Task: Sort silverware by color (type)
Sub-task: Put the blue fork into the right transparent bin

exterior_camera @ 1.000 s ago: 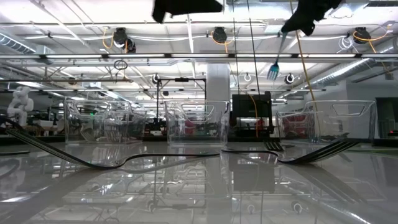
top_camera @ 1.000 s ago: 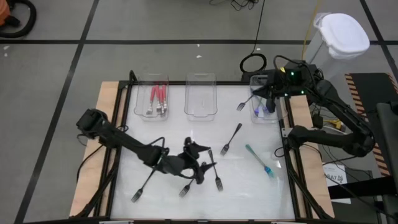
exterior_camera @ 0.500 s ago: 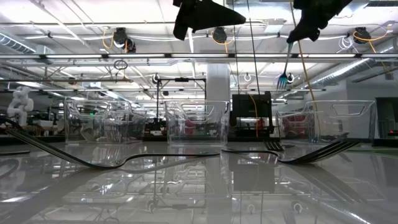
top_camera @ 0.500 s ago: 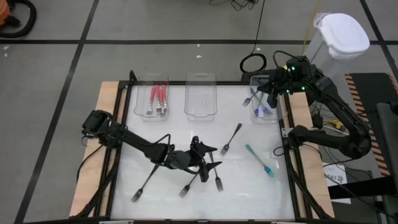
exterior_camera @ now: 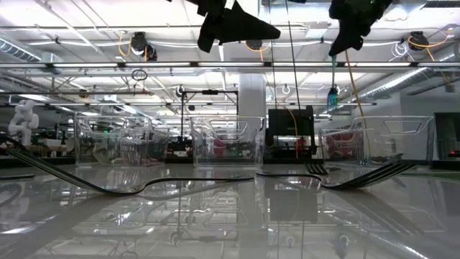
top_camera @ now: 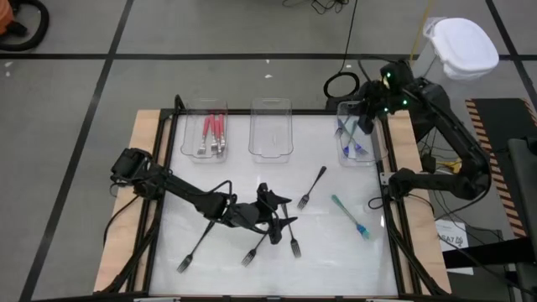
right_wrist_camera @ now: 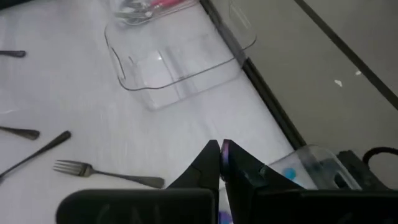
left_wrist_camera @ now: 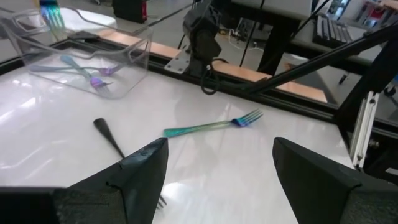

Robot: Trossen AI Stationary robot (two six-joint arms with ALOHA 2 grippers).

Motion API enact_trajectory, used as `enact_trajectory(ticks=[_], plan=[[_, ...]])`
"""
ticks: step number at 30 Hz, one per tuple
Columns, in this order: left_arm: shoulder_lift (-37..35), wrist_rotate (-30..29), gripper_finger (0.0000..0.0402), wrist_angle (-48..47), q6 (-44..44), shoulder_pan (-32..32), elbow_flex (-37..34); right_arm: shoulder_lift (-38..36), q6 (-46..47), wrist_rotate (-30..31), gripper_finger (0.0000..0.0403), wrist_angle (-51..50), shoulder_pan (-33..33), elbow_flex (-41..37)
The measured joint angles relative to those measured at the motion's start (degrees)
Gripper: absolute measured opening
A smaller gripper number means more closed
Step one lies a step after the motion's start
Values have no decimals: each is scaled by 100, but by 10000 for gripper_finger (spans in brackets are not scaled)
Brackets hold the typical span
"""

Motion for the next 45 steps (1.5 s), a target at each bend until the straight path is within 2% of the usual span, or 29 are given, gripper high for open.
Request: enact_trajectory(ticks=[2,6,8,16,21,24,34,45], plan=[[0,-1,285,-61,0,-2,-1,68,-65,234,4,-213,-98,252],[0,-1,285,-146,-1,-2,-1,224,-192,1331,4,-483,-276,441],[0,-3,285,-159,-1,-2,-2,341,-267,1514,4,-654,-376,438],[0,-8,285,-159,-3,-2,0,1071,-377,1420,4,-1052,-470,436],[0,-5,285,-159,-5,-16,-1,1552,-426,593,4,-1097,-549,432],[0,-5,285,-159,-9,-17,-1,1779,-383,427,4,-1048,-617,432],[0,-3,285,-161,-151,-17,-1,2168,-346,417,4,-1001,-928,410],[0,-1,285,-160,-152,-55,-1,2103,-279,431,8,-610,-1125,-212]])
